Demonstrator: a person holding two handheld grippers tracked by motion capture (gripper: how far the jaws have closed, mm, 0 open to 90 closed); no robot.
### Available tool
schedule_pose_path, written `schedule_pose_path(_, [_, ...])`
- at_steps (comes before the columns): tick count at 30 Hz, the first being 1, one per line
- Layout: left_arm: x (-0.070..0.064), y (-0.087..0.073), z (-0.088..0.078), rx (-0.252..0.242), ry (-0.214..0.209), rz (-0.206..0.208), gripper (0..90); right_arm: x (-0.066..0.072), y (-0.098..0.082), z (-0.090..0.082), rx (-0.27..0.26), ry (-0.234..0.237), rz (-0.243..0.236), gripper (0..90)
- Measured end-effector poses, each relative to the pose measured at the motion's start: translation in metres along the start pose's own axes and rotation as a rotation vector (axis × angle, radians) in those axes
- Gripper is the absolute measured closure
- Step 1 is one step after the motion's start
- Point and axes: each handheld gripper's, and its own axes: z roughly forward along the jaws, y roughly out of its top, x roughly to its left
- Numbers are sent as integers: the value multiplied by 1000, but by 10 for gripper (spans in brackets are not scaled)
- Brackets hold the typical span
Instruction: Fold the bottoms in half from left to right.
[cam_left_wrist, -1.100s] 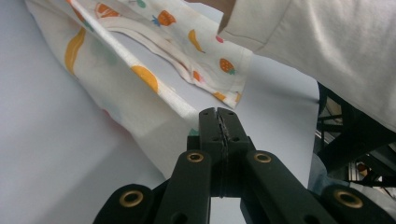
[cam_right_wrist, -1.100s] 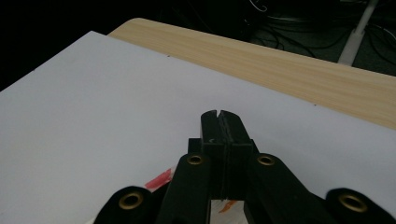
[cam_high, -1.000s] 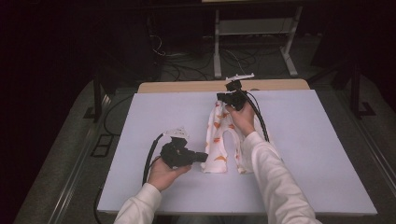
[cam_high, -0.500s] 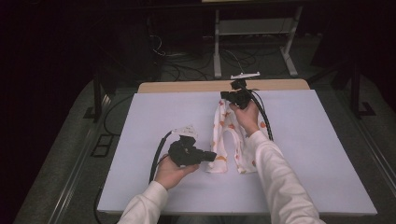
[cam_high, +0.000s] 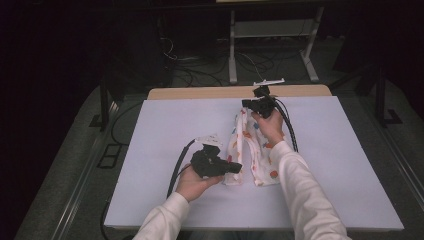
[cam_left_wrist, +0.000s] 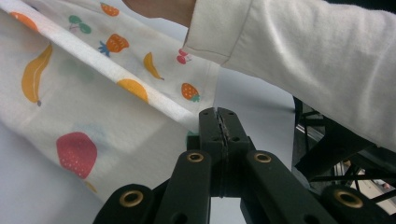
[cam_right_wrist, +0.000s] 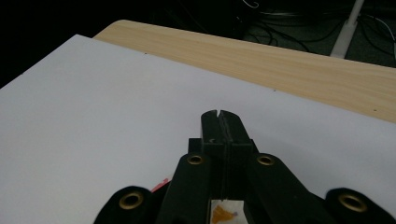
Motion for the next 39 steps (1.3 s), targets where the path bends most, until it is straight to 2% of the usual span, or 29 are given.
schedule_pose_path(11, [-1,8,17,1,-30,0,895,-13,-5,-2,4,7,11,889])
schedule_pose_path(16, [-1,12,31,14,-52,3,895,-21,-7,-3,10,24,19,889])
schedule_pose_path(25, [-4,20,50,25,-64,10,895,-35,-11,-5,10,53,35,889])
schedule_pose_path(32, [-2,24,64,32,-74,-5,894,-50,-17,-2,9,93,61,889])
schedule_pose_path(39, [-1,27,78,33,-81,-18,894,-56,-22,3,30,86,53,886])
